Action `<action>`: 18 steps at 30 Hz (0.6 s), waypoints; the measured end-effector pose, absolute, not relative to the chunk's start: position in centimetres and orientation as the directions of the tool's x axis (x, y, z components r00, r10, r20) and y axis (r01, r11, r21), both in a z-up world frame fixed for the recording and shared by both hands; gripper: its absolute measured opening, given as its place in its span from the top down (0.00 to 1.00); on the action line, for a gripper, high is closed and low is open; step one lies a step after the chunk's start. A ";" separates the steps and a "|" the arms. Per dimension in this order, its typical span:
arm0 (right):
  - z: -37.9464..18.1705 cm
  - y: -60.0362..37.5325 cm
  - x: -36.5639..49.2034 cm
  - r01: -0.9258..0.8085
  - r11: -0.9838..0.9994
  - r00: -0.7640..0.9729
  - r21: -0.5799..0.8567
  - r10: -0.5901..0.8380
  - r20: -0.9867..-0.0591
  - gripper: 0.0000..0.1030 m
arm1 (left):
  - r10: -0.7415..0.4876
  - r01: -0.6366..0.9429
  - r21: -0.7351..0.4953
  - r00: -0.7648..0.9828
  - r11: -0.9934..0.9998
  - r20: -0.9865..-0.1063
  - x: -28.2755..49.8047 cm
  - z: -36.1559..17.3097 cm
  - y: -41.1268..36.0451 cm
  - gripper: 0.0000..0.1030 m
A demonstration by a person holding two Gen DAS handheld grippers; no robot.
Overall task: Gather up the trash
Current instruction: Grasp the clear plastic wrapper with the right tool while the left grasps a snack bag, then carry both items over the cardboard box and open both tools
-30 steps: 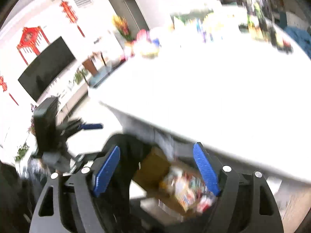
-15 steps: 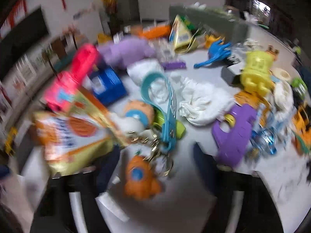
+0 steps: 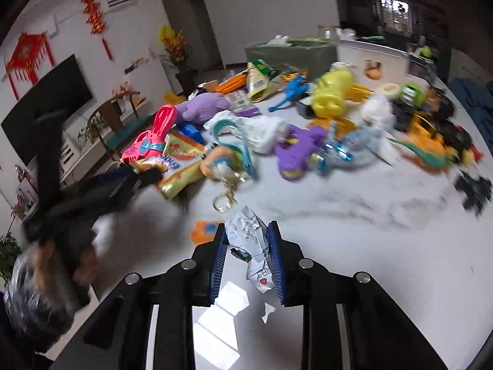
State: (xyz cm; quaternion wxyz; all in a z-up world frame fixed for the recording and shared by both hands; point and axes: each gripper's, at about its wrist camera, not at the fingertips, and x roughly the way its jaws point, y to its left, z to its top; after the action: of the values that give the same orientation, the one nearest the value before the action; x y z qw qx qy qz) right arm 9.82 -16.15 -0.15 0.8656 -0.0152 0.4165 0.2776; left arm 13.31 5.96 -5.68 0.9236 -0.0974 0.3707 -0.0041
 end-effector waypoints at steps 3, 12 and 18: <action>-0.4 -17.4 9.5 -0.481 0.852 0.521 0.206 0.467 -0.715 0.74 | -0.046 -0.068 -0.135 0.718 0.988 -0.694 14.8 -5.8 5.2 0.51; -0.1 -17.0 8.9 -0.497 0.844 0.539 0.203 0.483 -0.690 0.73 | -0.092 0.005 -0.139 0.771 0.990 -0.630 10.9 -2.7 5.5 0.66; 3.0 -17.3 5.2 -0.531 0.803 0.529 0.270 0.564 -0.634 0.72 | -0.235 0.188 -0.142 0.836 0.972 -0.497 2.2 2.8 4.9 0.66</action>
State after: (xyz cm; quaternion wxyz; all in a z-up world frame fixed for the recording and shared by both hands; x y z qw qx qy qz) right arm 5.19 -17.29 2.96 0.8741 0.0218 0.3706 0.3132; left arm 2.22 4.88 2.77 0.9570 -0.0438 0.2646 -0.1106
